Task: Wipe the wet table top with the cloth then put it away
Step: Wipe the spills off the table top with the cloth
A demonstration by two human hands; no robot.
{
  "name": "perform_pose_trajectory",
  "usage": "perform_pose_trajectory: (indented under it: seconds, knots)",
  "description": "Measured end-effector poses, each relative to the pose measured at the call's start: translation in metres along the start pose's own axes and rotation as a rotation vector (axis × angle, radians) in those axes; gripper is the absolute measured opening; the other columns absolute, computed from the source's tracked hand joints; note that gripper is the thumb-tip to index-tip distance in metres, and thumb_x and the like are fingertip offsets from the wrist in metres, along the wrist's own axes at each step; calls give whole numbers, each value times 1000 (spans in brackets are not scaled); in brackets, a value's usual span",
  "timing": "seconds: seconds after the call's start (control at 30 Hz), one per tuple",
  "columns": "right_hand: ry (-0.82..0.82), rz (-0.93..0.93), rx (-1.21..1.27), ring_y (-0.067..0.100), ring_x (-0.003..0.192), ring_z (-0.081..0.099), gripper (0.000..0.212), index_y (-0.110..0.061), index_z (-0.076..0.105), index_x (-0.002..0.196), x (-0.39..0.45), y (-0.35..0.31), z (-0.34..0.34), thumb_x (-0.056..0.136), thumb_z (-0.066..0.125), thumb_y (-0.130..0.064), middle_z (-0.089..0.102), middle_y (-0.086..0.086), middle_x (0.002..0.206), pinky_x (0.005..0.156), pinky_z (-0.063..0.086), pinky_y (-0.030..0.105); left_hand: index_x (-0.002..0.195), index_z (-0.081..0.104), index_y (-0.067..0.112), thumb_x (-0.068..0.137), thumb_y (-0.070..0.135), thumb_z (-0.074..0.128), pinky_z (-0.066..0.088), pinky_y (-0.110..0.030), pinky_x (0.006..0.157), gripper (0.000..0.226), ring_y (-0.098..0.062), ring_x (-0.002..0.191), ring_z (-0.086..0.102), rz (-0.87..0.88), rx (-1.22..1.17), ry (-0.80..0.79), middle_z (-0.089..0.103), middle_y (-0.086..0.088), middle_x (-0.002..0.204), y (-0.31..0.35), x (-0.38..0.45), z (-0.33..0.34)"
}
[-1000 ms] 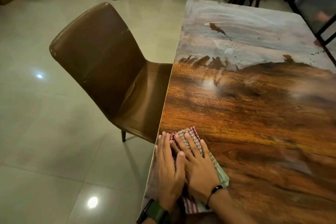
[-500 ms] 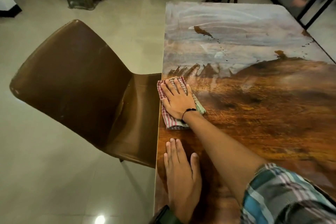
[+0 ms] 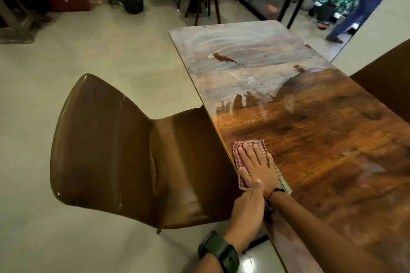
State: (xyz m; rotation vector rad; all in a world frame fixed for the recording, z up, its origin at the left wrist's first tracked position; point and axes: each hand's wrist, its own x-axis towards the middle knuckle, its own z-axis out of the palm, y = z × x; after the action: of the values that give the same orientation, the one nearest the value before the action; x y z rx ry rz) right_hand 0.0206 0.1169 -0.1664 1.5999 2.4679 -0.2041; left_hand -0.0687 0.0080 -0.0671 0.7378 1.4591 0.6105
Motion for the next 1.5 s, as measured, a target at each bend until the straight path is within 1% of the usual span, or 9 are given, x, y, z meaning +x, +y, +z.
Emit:
perform_pose_trajectory:
  seconds: [0.13, 0.2, 0.3, 0.37, 0.63, 0.8, 1.03, 1.27, 1.5]
  knots:
    - [-35, 18, -37, 24, 145, -12, 83, -26, -14, 148, -2, -9, -11, 71, -12, -56, -18, -1, 155, 114, -9, 48, 131, 43, -1, 101, 31, 24, 39, -32, 87, 48, -33, 114, 51, 144, 63, -6, 52, -23, 128, 37, -6, -40]
    - [-44, 38, -49, 23, 145, -14, 84, -23, -8, 150, 1, -13, -15, 72, -12, -54, -13, 2, 158, 116, -9, 48, 122, 51, -3, 101, 21, 27, 38, -34, 92, 40, -32, 114, 50, 244, 178, -22, 53, -22, 125, 62, -1, -60]
    - [-51, 72, 52, 20, 145, -10, 75, -25, 1, 151, 11, -15, -16, 82, -3, -53, -5, 0, 159, 116, -8, 48, 90, 55, 9, 98, 31, 35, 37, -31, 66, 30, -21, 82, 49, 272, 369, -72, 53, -9, 92, 94, 16, -92]
    - [-18, 90, 79, 16, 145, -12, 68, -32, -3, 150, 18, -13, -13, 85, 3, -54, -8, -6, 159, 115, -8, 47, 84, 52, 10, 96, 30, 41, 33, -30, 65, 26, -19, 81, 46, 273, 449, -70, 49, -9, 89, 109, 28, -116]
    - [27, 93, 63, 11, 143, -16, 91, -36, -6, 148, 20, -10, -7, 72, -5, -85, -12, -11, 155, 115, -5, 47, 95, 57, 15, 94, 26, 47, 33, -24, 82, 14, -10, 90, 49, 337, 686, -108, 51, 8, 90, 171, 59, -223]
    - [-12, 216, 85, 16, 145, -10, 96, -32, -2, 150, 27, -28, -8, 71, -1, -88, -7, -6, 157, 114, -4, 49, 100, 59, 11, 94, 24, 48, 33, -20, 62, 18, -15, 85, 45, 328, 821, -216, 50, -4, 94, 198, 84, -256]
    - [-58, 461, 176, 13, 138, -28, 96, -38, -26, 138, 69, -58, -24, 56, -22, -88, -29, -12, 149, 113, -14, 47, 115, 52, 13, 94, 31, 48, 31, -37, 107, 29, -19, 117, 45, 322, 904, -421, 51, -3, 125, 225, 114, -269]
    - [-28, 737, 310, 15, 141, -25, 110, -36, -19, 143, 122, -99, -36, 49, -19, -92, -29, -16, 146, 111, -17, 48, 119, 52, 11, 93, 28, 50, 32, -36, 109, 32, -20, 119, 50, 306, 744, -613, 57, -8, 122, 264, 164, -312]
    - [-93, 987, 395, 22, 143, -20, 72, -29, -10, 150, 231, -134, -64, 93, 16, -63, -20, -4, 157, 113, -13, 51, 109, 58, 18, 93, 28, 50, 34, -33, 106, 20, -13, 112, 54, 343, 616, -742, 61, -2, 117, 292, 221, -413]
